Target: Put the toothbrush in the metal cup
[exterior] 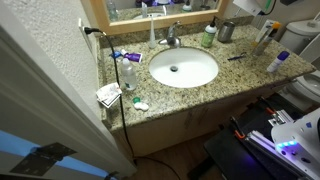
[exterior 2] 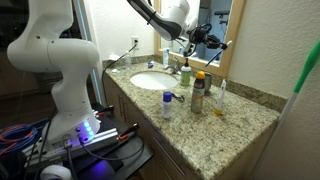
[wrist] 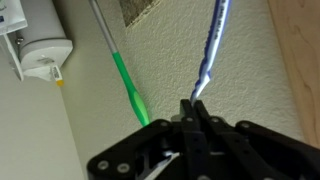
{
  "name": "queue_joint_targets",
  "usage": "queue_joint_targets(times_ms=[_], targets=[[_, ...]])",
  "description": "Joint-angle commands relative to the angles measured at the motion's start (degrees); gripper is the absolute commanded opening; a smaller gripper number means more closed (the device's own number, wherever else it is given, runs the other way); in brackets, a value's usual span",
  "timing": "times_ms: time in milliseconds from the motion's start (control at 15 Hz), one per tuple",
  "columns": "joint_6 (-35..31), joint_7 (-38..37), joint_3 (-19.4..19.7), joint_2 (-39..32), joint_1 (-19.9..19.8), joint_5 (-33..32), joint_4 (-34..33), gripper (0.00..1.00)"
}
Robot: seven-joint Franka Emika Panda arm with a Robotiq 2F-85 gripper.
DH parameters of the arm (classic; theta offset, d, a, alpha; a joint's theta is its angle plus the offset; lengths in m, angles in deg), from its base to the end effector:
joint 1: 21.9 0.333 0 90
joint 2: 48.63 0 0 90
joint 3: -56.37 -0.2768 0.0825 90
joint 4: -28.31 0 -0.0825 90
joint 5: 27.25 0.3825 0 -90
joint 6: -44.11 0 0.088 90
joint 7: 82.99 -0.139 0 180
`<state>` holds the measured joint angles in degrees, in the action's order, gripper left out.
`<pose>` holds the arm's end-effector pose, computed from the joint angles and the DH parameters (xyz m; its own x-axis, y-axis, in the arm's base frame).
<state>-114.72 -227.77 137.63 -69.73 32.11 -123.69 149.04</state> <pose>0.5487 -0.2293 0.3517 -0.0652 -0.4082 0.9106 -0.8736 -0.4177 -0.2498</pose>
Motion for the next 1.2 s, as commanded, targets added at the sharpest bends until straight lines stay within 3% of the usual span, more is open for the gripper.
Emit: queue_joint_targets(times_ms=[0, 200, 400, 867, 1000, 1133], targets=[[9.23, -0.34, -9.32, 8.69, -5.13, -5.21, 0.37, 0.01], [15.37, -1.11, -17.63, 10.58, -10.37, -6.83, 0.33, 0.05], [14.9, 0.37, -21.09, 10.05, -13.94, -6.19, 0.43, 0.01], [21.15, 0.73, -51.36, 7.11, -40.04, -6.34, -0.88, 0.01], [23.9, 1.05, -58.05, 7.37, -46.53, -7.1, -1.13, 0.01], [26.29, 1.51, -62.37, 7.79, -51.38, -8.21, -1.25, 0.01]])
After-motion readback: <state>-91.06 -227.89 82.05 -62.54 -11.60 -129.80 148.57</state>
